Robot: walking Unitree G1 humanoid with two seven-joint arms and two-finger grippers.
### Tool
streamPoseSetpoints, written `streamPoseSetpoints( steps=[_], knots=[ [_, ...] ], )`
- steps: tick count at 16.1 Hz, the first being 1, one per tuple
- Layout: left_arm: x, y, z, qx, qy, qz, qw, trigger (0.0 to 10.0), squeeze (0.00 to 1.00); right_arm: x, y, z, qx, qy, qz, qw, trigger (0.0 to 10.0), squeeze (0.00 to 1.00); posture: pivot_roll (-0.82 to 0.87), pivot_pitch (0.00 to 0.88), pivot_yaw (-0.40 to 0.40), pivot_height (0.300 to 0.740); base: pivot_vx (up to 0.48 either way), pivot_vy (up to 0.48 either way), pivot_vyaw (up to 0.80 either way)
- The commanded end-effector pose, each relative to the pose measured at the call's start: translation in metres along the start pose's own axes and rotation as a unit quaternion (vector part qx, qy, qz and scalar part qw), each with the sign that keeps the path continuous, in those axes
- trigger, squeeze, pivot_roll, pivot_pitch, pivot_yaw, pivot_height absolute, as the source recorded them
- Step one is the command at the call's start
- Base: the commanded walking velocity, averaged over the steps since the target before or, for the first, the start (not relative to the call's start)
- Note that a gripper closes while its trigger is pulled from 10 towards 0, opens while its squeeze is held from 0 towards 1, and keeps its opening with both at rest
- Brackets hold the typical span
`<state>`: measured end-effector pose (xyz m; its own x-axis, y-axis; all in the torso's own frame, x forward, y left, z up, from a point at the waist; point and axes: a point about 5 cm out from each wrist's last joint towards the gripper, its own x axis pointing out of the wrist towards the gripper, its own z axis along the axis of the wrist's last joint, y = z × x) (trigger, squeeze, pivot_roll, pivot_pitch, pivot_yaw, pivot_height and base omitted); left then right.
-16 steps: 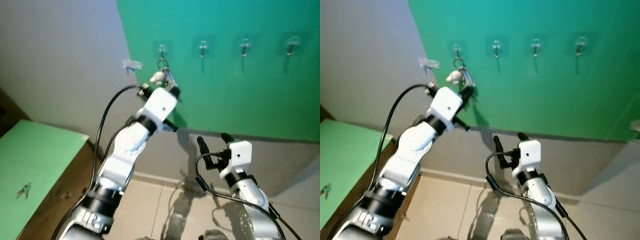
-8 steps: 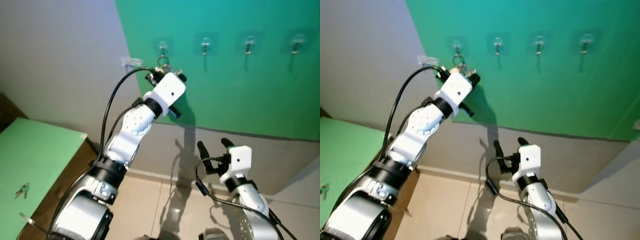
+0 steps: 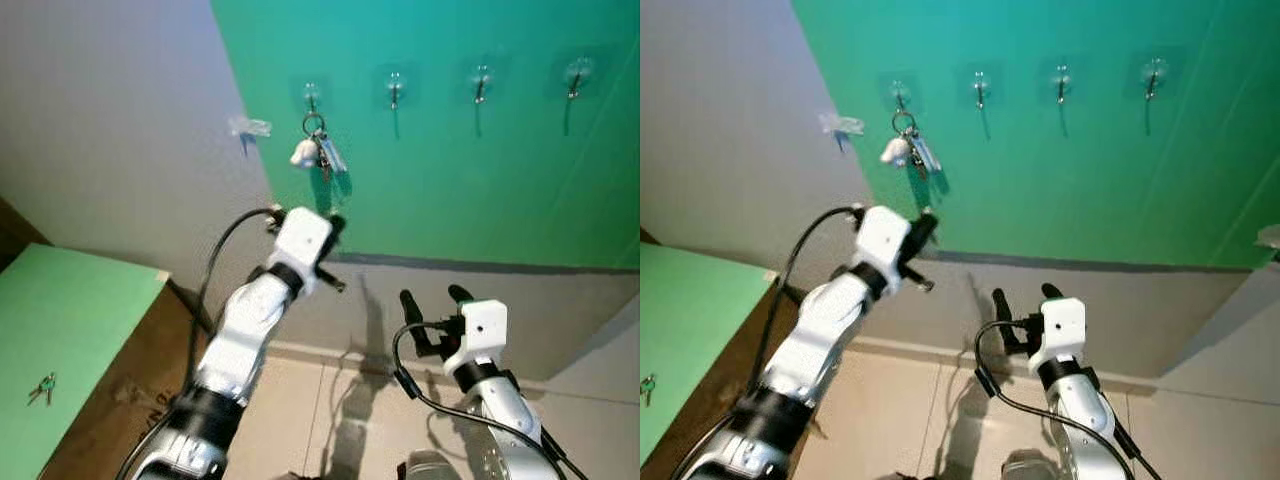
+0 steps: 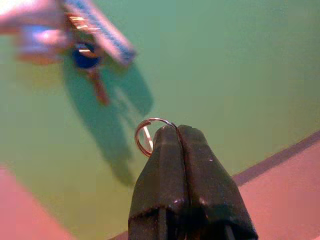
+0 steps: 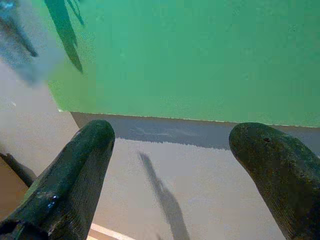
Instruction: Hang keys on a hook
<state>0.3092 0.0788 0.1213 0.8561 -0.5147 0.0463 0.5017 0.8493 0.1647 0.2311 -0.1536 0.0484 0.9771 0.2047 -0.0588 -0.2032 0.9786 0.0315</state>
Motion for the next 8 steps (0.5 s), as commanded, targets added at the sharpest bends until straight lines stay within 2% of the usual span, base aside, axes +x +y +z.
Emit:
streamPoseSetpoints(
  steps=[1,3,5,8],
  knots=[
    [-0.012,0.014,-0.002,-0.004,-0.005,0.033,0.999,0.0,0.0,0.001,0.002,0.002,0.004,-0.001,0.007,1.0,10.0,0.0,-0.29,0.057,0.181,0.74,0.0,0.0,0.0],
    [-0.034,0.023,-0.015,-0.008,0.006,0.065,0.998,0.0,0.0,0.007,0.001,0.004,0.005,-0.001,0.008,1.0,10.0,0.0,-0.28,0.052,0.175,0.74,0.0,0.0,0.0],
    [-0.044,0.027,-0.019,-0.016,0.004,0.085,0.996,0.0,0.0,0.01,0.0,0.004,0.004,0.0,0.008,1.0,10.0,0.0,-0.26,0.042,0.163,0.74,0.0,0.0,0.0],
    [-0.046,0.027,-0.018,-0.026,-0.003,0.096,0.995,0.0,0.0,0.014,0.0,0.006,0.001,-0.001,0.014,1.0,10.0,0.0,-0.26,0.031,0.154,0.74,0.0,-0.446,0.0]
  ],
)
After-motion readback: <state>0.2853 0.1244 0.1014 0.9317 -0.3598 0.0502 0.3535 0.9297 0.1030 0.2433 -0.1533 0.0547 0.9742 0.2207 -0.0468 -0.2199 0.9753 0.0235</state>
